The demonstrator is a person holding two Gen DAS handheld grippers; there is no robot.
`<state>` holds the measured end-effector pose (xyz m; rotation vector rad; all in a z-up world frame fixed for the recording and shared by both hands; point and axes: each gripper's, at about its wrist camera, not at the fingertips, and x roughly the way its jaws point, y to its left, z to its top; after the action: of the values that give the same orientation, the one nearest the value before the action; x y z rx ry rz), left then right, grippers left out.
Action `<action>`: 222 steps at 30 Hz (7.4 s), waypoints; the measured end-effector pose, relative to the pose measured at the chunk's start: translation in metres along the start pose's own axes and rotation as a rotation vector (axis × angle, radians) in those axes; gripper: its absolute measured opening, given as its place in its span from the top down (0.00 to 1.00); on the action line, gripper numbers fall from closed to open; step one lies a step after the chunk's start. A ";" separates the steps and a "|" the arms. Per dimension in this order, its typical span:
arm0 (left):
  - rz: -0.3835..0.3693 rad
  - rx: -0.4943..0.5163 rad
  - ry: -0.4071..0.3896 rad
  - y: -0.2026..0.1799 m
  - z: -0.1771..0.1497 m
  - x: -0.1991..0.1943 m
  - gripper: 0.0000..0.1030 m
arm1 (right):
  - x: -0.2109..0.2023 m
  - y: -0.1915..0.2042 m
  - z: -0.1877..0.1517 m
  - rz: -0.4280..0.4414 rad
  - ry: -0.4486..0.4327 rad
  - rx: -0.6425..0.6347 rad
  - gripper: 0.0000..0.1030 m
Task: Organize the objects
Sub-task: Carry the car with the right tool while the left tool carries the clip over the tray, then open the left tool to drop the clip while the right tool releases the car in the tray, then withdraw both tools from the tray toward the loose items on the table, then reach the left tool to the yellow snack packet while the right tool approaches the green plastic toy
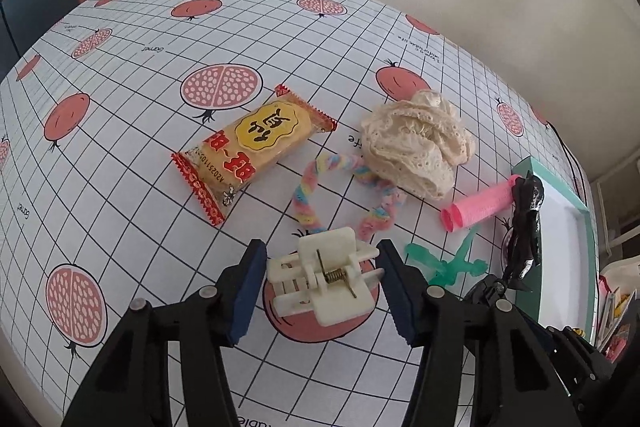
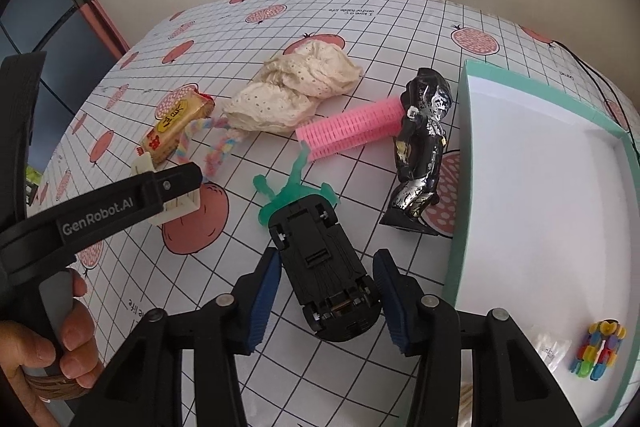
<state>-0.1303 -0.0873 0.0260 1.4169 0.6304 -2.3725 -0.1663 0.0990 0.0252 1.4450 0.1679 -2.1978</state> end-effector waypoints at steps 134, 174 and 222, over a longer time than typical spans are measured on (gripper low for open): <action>0.081 0.127 -0.119 -0.134 -0.044 -0.024 0.07 | -0.077 -0.151 -0.049 -0.230 -0.196 0.303 0.00; 0.013 -0.027 -0.034 -0.073 0.058 -0.050 0.07 | -0.102 -0.111 0.034 -0.190 -0.160 0.360 0.00; 0.124 -0.094 0.076 0.058 0.070 0.029 0.08 | 0.017 0.027 0.051 -0.029 0.064 0.065 0.24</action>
<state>-0.1692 -0.1738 0.0174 1.4669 0.6450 -2.1741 -0.2011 0.0515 0.0358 1.5582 0.1418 -2.2002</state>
